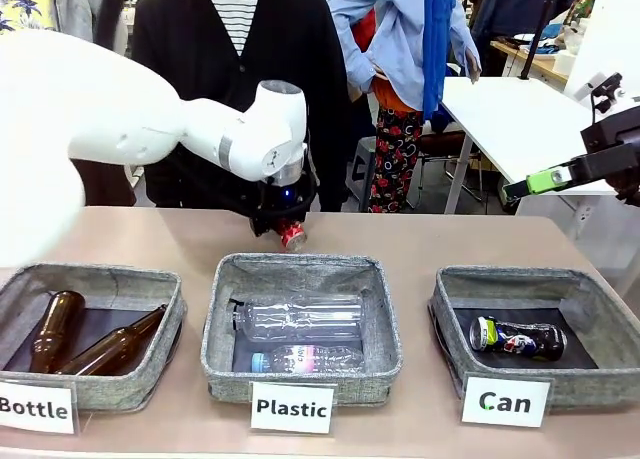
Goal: Sort the can waste into the basket.
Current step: Pick up the can waste from the table and place it in the right Fabric basket.
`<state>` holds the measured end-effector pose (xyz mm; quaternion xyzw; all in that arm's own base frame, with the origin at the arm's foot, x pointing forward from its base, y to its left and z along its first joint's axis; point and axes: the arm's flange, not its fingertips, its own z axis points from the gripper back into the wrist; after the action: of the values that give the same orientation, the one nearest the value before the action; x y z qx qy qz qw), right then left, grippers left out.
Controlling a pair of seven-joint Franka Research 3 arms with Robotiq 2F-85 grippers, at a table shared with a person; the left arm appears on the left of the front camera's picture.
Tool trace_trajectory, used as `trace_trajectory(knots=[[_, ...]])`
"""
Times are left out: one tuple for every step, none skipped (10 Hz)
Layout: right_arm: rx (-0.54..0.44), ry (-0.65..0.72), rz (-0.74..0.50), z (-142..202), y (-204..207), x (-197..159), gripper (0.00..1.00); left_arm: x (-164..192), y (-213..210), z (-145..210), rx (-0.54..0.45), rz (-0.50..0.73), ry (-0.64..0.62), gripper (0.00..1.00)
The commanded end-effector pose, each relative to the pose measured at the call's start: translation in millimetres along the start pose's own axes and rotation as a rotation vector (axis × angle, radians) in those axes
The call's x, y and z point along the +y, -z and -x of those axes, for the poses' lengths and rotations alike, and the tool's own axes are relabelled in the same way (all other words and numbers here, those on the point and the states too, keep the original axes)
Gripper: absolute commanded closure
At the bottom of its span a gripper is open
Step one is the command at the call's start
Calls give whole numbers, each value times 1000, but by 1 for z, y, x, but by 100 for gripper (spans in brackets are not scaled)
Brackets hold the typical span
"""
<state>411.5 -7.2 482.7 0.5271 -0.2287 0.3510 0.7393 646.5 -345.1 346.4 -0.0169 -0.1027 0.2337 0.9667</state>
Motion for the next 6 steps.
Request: trace_trajectory(knots=[[-6, -20, 9, 2, 1, 0, 0, 56, -72, 27, 9, 181, 56, 100], [-6, -20, 9, 2, 1, 0, 0, 76, -102, 41, 56, 263, 154, 100], [-6, -20, 9, 2, 1, 0, 0, 97, -128, 54, 107, 318, 280, 100], [-6, -20, 9, 2, 1, 0, 0, 120, -151, 69, 172, 360, 504, 100], [-6, -20, 9, 2, 1, 0, 0, 139, -163, 84, 233, 368, 707, 100], [-6, -20, 9, 2, 1, 0, 0, 154, -171, 94, 316, 396, 927, 100]])
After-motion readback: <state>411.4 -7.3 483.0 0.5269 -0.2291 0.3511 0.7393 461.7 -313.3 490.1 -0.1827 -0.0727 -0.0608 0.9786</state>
